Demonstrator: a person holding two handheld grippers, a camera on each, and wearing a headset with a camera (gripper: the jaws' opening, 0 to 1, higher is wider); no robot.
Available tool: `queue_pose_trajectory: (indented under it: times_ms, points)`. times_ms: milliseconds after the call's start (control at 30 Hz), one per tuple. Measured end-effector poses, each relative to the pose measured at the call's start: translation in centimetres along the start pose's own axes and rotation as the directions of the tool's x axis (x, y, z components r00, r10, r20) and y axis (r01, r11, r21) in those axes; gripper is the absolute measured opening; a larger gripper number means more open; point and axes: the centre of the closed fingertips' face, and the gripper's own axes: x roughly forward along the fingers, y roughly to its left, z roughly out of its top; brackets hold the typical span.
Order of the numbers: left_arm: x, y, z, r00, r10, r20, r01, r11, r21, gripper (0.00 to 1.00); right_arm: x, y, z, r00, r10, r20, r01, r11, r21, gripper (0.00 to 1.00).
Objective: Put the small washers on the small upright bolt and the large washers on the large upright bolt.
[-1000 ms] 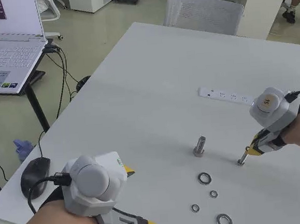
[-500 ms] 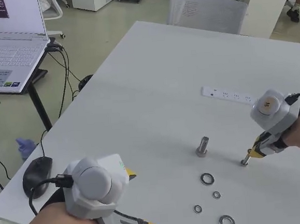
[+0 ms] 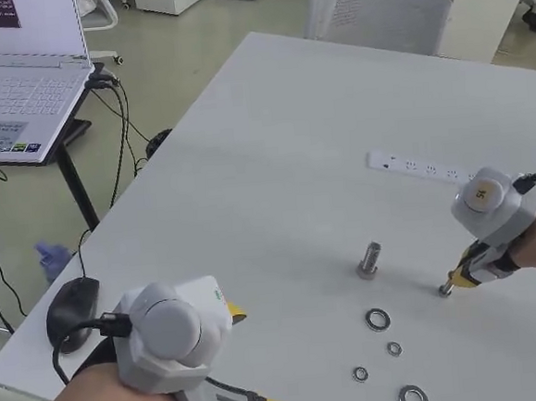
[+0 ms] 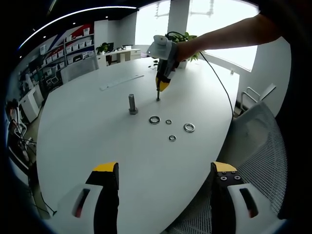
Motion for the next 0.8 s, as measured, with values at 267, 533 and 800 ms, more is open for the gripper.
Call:
queue_pose_trajectory:
  times_ms: [267,533,800]
  points:
    - [0.0,0.3,-0.2,1.0000,0.004,0.000,-0.004,1.000,0.002,0.75,1.7,0.2,-0.4,1.0000,0.003,-0.007,-0.004,1.000,-0.003,0.13]
    - [0.0,0.5,-0.6,0.9999,0.002,-0.015,-0.002,1.000,-0.009,0.74,2.7,0.4,-0.7,0.9998,0.000,-0.020,0.000,0.999,-0.032,0.13]
    - [-0.1,0.8,-0.9,0.9999,0.004,-0.015,-0.005,1.000,-0.018,0.74,2.8,0.5,-0.5,0.9998,0.001,-0.019,-0.002,0.999,-0.038,0.13]
